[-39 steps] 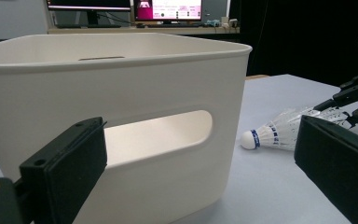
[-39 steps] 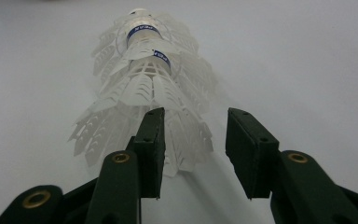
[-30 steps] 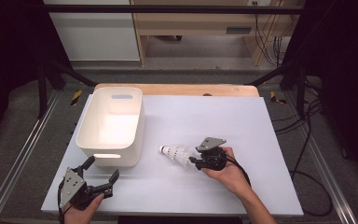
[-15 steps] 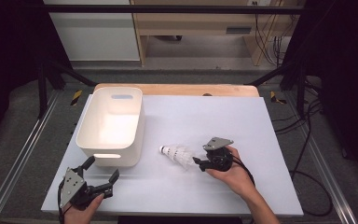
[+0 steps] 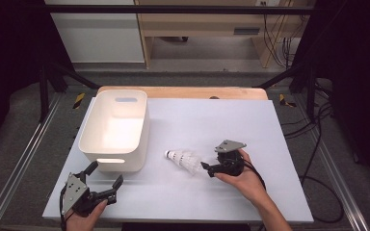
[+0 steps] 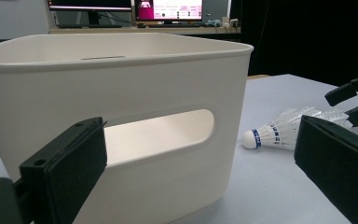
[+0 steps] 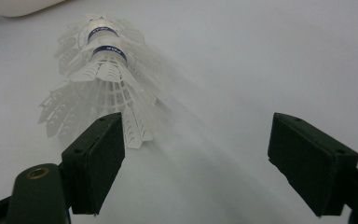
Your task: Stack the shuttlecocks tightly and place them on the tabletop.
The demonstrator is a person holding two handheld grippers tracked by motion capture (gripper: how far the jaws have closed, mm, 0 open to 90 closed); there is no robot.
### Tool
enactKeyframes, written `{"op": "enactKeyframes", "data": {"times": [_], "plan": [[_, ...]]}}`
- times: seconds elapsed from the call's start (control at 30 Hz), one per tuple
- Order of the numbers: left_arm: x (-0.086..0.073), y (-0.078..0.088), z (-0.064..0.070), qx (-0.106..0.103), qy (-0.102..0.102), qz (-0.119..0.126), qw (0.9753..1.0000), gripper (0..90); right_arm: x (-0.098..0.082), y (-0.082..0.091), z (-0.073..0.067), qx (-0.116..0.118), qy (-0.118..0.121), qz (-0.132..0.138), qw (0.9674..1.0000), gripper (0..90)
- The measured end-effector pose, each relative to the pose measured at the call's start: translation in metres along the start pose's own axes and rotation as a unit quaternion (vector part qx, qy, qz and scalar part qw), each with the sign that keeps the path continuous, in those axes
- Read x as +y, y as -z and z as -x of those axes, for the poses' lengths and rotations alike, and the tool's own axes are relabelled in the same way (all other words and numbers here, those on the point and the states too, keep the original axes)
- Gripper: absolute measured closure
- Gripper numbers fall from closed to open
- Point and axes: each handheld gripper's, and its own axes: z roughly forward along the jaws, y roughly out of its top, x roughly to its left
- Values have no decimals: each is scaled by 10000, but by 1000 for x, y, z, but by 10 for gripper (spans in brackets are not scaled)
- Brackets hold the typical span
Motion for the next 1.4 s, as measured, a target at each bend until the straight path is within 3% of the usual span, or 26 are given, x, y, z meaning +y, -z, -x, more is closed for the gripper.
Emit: {"op": "enactKeyframes", "data": {"times": [0.4,0.53,0.67,1.0,1.23,1.4], "plan": [[0,0,0,2,0,-2,10000,24,-1,11,4,-129,-226,327,9991,75],[0,0,0,7,-1,0,10000,24,-3,16,8,-161,-441,412,9980,64],[-1,0,0,2,2,-8,10000,24,-5,24,10,-146,-533,681,9961,58],[-1,0,0,3,-4,-14,10000,24,-10,40,15,-174,-674,1004,9925,67],[-1,1,0,-6,0,-13,10000,23,-15,47,11,-321,-662,1208,9900,66],[-1,1,0,-6,1,4,10000,23,-19,52,5,-268,-619,1211,9904,65]]}}
